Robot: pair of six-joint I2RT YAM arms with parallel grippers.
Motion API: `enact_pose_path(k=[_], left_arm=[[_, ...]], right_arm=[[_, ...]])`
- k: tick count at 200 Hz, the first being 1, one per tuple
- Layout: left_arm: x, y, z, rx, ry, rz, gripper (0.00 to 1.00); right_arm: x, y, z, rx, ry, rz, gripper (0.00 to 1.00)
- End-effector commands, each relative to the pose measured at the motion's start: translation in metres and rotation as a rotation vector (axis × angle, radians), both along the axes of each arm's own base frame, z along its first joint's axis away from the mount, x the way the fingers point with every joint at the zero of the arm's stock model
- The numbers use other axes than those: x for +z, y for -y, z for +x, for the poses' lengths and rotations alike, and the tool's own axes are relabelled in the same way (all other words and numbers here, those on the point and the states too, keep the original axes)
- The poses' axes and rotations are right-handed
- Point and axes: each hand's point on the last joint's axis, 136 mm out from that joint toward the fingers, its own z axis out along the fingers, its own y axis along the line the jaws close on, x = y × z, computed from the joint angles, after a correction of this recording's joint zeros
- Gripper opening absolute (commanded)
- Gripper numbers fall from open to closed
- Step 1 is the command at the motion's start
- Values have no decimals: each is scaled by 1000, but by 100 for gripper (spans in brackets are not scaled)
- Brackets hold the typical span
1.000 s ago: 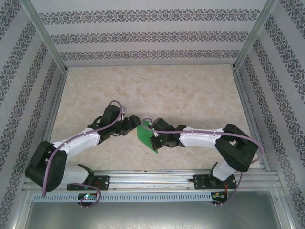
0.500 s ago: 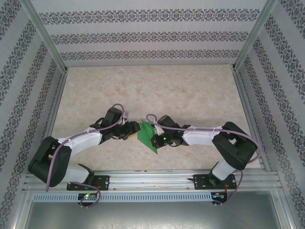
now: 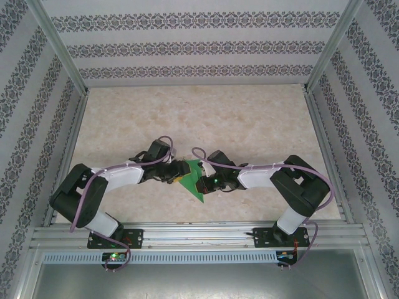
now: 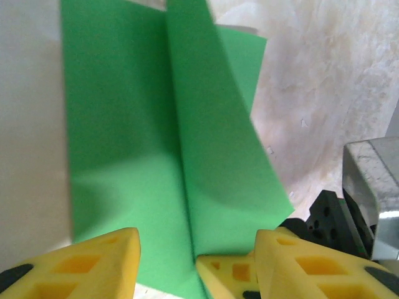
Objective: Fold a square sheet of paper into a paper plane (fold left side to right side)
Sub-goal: Fourth fold the wing at the center of the table.
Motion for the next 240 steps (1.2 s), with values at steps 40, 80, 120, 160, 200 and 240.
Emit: enact_pose_path(k=[40, 80, 120, 160, 200, 240], left_arm=[[-8, 9, 7, -50, 7, 64, 48], [-17, 10, 10, -62, -13, 93, 48], [-31, 5, 8, -69, -49, 154, 47], [-42, -1, 4, -75, -75, 200, 47], [-49, -4, 1, -81, -96, 225, 47], [-52, -5, -1, -84, -103, 232, 47]], right_arm=[[-10, 4, -4, -8, -44, 3, 1], [-12, 3, -5, -8, -60, 6, 3], [-15, 2, -6, 1, -76, 12, 8], [-16, 2, -5, 0, -92, 20, 10], [-9, 0, -3, -1, -85, 40, 13], [-2, -3, 0, 3, -83, 67, 15]])
